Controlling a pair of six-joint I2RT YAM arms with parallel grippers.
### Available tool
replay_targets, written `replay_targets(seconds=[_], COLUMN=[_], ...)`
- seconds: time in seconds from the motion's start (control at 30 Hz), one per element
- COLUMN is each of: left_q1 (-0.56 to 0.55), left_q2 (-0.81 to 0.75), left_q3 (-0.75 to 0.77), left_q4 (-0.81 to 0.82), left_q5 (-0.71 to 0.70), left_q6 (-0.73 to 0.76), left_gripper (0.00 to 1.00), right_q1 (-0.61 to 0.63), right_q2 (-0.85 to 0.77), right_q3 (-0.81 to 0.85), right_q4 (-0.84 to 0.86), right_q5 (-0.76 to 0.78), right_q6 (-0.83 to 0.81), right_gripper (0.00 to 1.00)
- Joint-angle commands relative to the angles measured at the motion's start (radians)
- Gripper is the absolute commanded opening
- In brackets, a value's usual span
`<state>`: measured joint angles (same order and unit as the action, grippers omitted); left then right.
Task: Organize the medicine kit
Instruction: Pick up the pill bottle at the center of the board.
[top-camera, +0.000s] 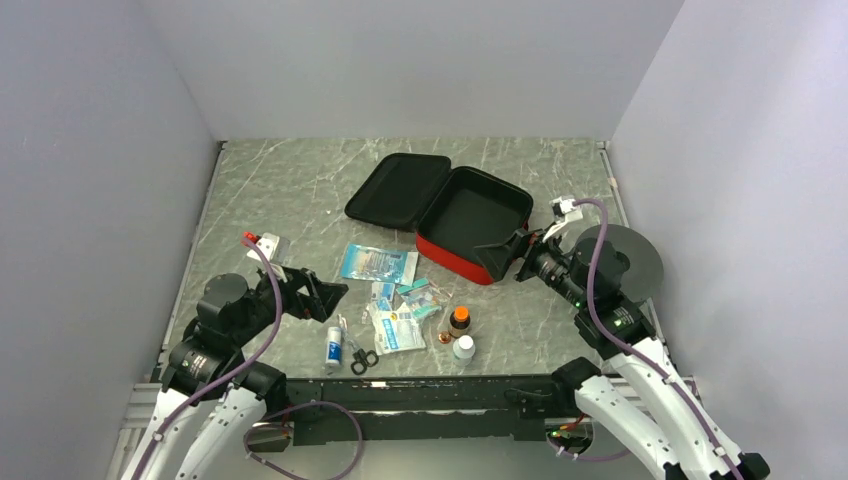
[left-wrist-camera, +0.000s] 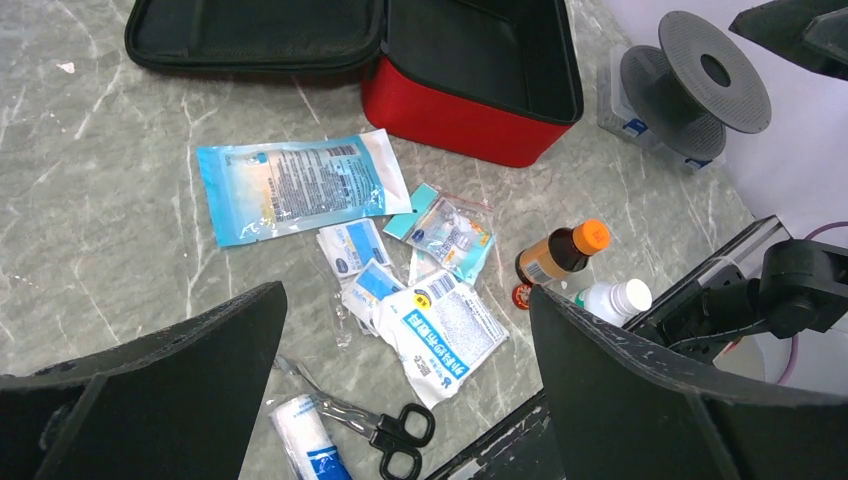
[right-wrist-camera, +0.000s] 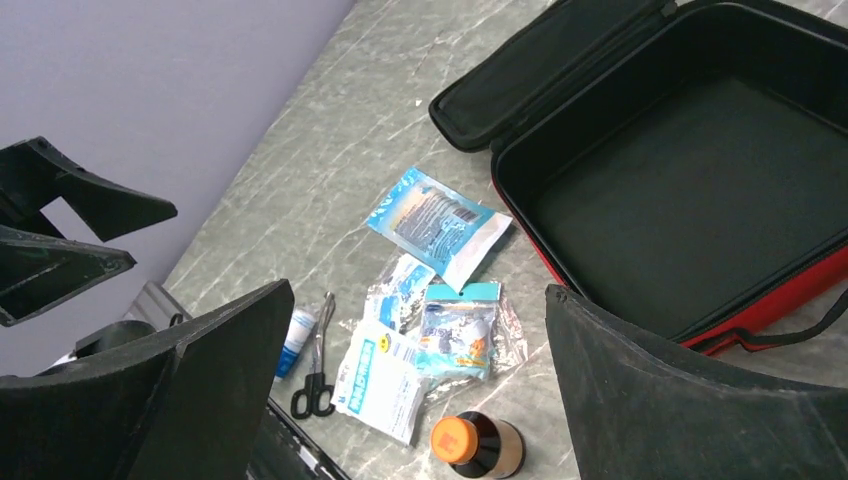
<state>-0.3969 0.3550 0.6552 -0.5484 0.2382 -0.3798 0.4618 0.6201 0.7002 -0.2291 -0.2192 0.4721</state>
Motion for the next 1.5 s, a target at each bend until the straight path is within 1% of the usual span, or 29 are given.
replay_targets(seconds=[0.0, 0.2, 0.37, 0.47, 0.67, 0.8, 0.9, 1.03, 1.13, 1.3, 1.47], left_q1=[-0.003, -0.006, -0.008, -0.008, -0.008, -0.008, -0.008, -0.008, -0.008, -0.008, -0.008], left_q2=[-0.018, -0.043, -0.035, -0.031, -0.026, -0.026, -0.021, -0.012, -0.011, -0.011, -0.010], left_q3=[0.004, 0.003, 0.010, 0.017, 0.021, 0.020, 0.020, 0.024, 0.026, 0.030, 0.030], left_q4=[0.003, -0.012, -0.031, -0.049, -0.061, -0.058, -0.063, -0.071, -0.073, -0.087, -0.091], left_q5=[-0.021, -0.064, -0.106, -0.133, -0.157, -0.150, -0.160, -0.165, -0.170, -0.196, -0.209], left_q6=[-0.006, -0.015, -0.024, -0.040, -0.050, -0.048, -0.052, -0.055, -0.056, -0.065, -0.069], left_gripper=[0.99, 0.99, 0.99, 0.99, 0.99, 0.99, 0.99, 0.99, 0.98, 0.99, 0.99], right_q1=[0.003, 0.002, 0.003, 0.004, 0.004, 0.008, 0.045, 0.107, 0.153, 0.233, 0.321], right_q2=[-0.028, -0.025, -0.014, -0.012, 0.049, 0.137, 0.204, 0.239, 0.278, 0.317, 0.348], right_q3=[-0.003, 0.028, 0.061, 0.064, 0.090, 0.117, 0.126, 0.134, 0.160, 0.213, 0.210], right_q4=[0.047, -0.015, -0.075, -0.088, -0.129, -0.166, -0.166, -0.160, -0.193, -0.301, -0.357], right_q5=[0.035, 0.059, 0.114, 0.108, 0.074, 0.040, 0.037, 0.092, 0.136, 0.261, 0.343], right_q6=[0.002, -0.036, -0.045, -0.077, -0.094, -0.081, -0.072, -0.061, -0.059, -0.055, -0.016], right_gripper=[1.00, 1.00, 1.00, 1.00, 1.00, 1.00, 1.00, 0.99, 0.95, 0.90, 0.80])
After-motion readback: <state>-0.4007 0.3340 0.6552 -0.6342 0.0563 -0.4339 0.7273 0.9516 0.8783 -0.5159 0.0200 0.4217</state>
